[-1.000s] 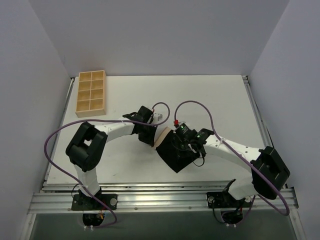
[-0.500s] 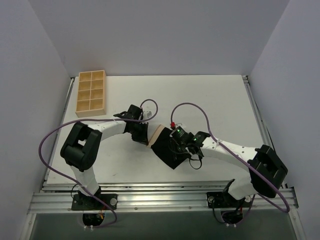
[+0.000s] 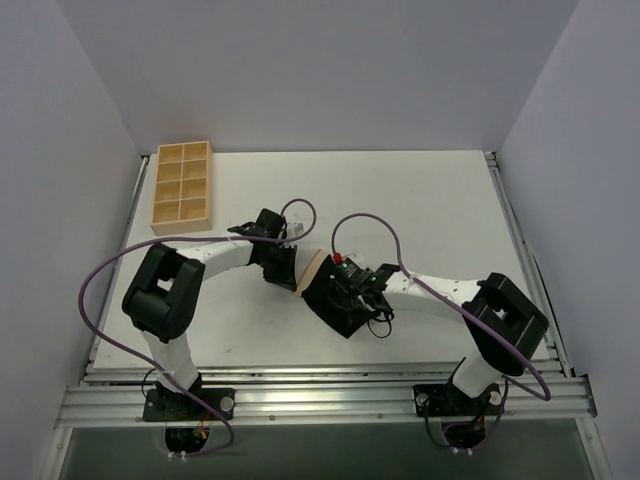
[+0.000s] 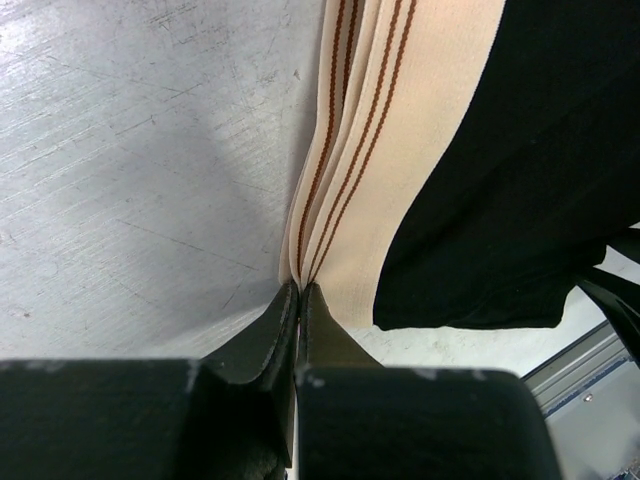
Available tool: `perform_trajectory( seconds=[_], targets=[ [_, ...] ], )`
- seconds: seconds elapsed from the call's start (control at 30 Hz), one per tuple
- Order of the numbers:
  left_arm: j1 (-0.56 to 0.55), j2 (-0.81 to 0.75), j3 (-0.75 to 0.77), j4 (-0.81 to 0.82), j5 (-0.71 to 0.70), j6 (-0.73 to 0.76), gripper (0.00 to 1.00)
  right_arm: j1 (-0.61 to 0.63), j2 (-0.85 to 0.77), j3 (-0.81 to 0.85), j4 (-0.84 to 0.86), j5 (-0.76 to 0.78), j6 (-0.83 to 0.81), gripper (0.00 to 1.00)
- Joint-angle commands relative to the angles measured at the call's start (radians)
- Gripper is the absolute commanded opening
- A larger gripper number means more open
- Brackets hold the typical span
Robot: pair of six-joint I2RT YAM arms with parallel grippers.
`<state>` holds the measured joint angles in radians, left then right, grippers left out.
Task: Roll the underwear
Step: Fold the underwear
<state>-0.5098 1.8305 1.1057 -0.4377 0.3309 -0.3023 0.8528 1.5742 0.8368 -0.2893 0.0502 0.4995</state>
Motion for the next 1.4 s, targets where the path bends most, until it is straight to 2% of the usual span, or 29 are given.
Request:
perform_trajectory(
  seconds=[0.0,0.1,0.2,0.27,0.57,0.63,0.7,1.03,1.2,1.37],
  targets=[
    [0.013,0.035,0.014,-0.081,-0.033,0.032,0.02,0.006,0.043,0.025,-0.013,0.057,-0.022,0.26],
    [0.019,0.046,0.028,-0.091,-0.029,0.038,0.02,0.008,0.063,0.033,-0.017,0.072,-0.026,0.21],
    [0.022,0.053,0.042,-0.107,-0.032,0.042,0.02,0.006,0.056,0.044,-0.042,0.079,-0.024,0.04],
    [0.028,0.061,0.054,-0.124,-0.033,0.045,0.02,0.006,0.041,0.053,-0.06,0.077,-0.024,0.0],
    [0.042,0.088,0.098,-0.185,-0.046,0.066,0.02,0.006,-0.028,0.105,-0.152,0.047,-0.027,0.0],
    [0.045,0.092,0.103,-0.193,-0.044,0.068,0.02,0.006,-0.019,0.104,-0.152,0.04,-0.032,0.04],
    [0.045,0.095,0.108,-0.199,-0.043,0.071,0.02,0.006,-0.016,0.104,-0.151,0.028,-0.033,0.0],
    [0.06,0.11,0.123,-0.231,-0.038,0.092,0.02,0.003,0.007,0.07,-0.174,0.018,-0.038,0.0],
    [0.06,0.112,0.138,-0.234,0.006,0.101,0.02,0.003,0.003,0.076,-0.137,-0.023,-0.027,0.13],
    [0.06,0.118,0.155,-0.246,0.017,0.103,0.02,0.003,0.01,0.114,-0.134,-0.038,-0.038,0.14]
  ],
)
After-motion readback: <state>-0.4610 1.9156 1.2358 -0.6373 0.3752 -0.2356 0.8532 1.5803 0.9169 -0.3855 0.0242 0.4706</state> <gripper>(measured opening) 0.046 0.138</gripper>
